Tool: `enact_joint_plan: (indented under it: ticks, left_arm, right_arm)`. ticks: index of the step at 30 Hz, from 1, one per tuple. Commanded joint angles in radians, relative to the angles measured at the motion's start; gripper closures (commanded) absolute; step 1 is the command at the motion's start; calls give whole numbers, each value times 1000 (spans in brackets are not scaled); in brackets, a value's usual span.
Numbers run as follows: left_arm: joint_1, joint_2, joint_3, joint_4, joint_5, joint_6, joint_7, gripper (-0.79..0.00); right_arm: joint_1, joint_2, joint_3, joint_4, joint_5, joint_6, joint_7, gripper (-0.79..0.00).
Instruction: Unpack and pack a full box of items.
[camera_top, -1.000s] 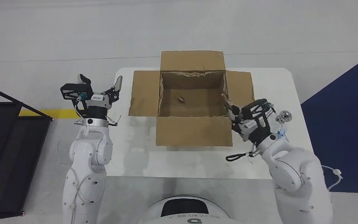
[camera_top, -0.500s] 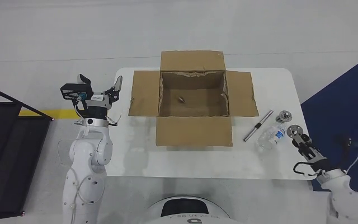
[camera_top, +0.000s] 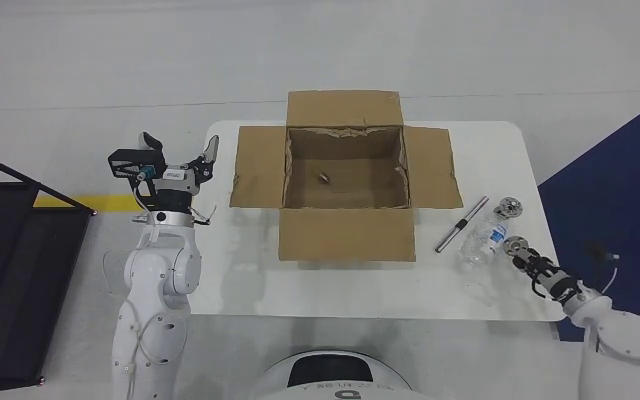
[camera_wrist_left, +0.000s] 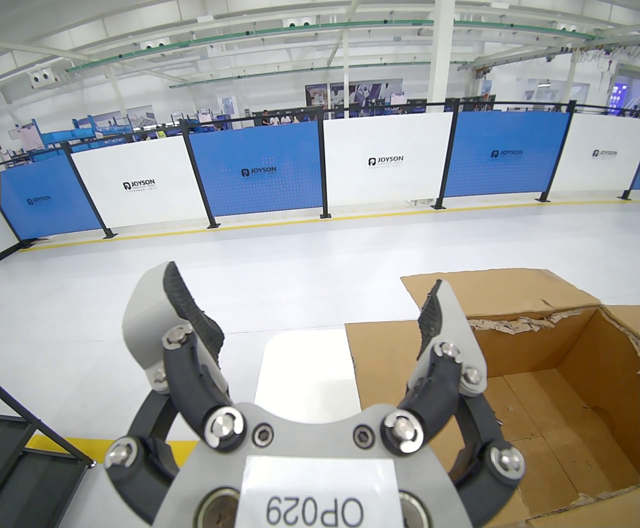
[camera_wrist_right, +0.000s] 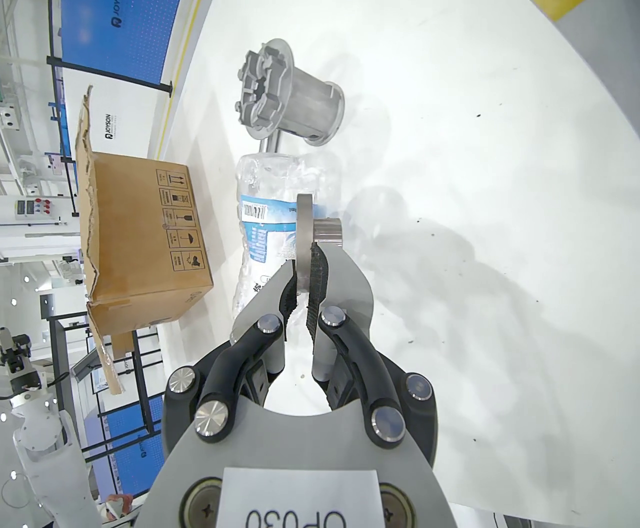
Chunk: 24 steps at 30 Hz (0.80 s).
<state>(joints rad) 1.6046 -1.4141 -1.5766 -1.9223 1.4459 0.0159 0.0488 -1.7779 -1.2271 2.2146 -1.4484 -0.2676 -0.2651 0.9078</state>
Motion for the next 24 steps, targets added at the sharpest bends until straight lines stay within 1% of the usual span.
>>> enact_joint_plan:
  ticks: [1,4,12,18,20,22,23,24]
  left_arm:
    - [0,0,0,0,0,0,0,-785]
    - [0,0,0,0,0,0,0,-785]
    - [0,0,0,0,0,0,0,-785]
    - [0,0,0,0,0,0,0,-785]
    - [0,0,0,0,0,0,0,-785]
    - [0,0,0,0,0,0,0,-785]
    - [0,0,0,0,0,0,0,-785]
    - [0,0,0,0,0,0,0,-785]
  right_arm:
    - [2,3,1,14,12,-8,-1,0]
    - [-4,7,5,31,30,-18,-2,0]
    - [36,23,-21,91,13,37,30,0]
    - [39,32,-35,86,-8,67,34,0]
    - [29,34,-35,75,-1,70,32,-252]
    - [13,34,-29,58,14,62,22,-363]
    - [3,34,-27,48,25,54,19,-388]
    - [-9,34,-22,36,35,46,13,-579]
